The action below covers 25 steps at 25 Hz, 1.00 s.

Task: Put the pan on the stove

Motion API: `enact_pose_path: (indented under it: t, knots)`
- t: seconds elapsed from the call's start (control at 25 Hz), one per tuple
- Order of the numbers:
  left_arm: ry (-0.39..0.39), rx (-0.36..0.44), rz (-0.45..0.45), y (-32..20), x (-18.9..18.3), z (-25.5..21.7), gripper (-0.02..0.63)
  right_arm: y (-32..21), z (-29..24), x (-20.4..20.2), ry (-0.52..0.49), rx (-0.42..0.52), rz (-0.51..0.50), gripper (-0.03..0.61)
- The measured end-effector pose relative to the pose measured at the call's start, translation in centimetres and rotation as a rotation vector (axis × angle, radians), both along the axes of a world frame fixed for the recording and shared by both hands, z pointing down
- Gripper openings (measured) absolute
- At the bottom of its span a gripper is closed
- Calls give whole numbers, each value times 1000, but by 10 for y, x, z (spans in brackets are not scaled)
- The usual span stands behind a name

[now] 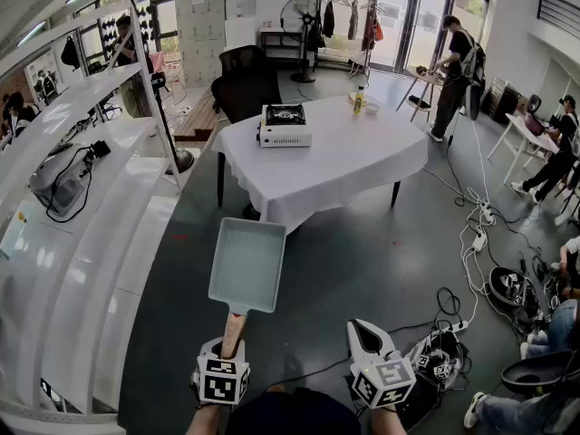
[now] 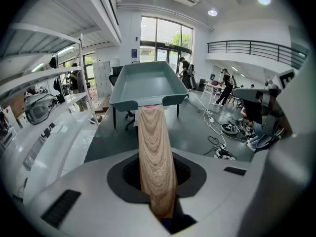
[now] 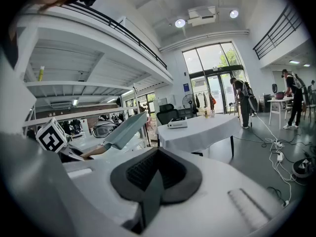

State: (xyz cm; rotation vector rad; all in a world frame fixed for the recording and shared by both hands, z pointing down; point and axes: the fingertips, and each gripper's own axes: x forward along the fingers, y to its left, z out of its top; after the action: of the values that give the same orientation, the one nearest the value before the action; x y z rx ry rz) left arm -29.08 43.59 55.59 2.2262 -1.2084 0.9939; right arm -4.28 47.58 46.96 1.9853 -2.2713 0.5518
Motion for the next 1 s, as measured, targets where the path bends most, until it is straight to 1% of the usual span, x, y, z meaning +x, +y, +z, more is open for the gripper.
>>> enact_pose_path:
  t: [0.2,0.36,0.68,0.84,1.0]
  knots:
    - [24,-21,-14,0,-5,2,64,1,-3,-9,21,9,-6,1]
    - [41,-20,-17,0,-10,1,64,6,-2,-12,0,7,21,2]
    - [49,-24,19,4,-18,6,65,12,3,-25,6,-14,33,2]
    - [58,-22,38,5,-28,9,65,8,8,-36,15,-11,50,2]
    - [45,-23,54,1,-39,14,65,0,11,-51,8,-7,50,2]
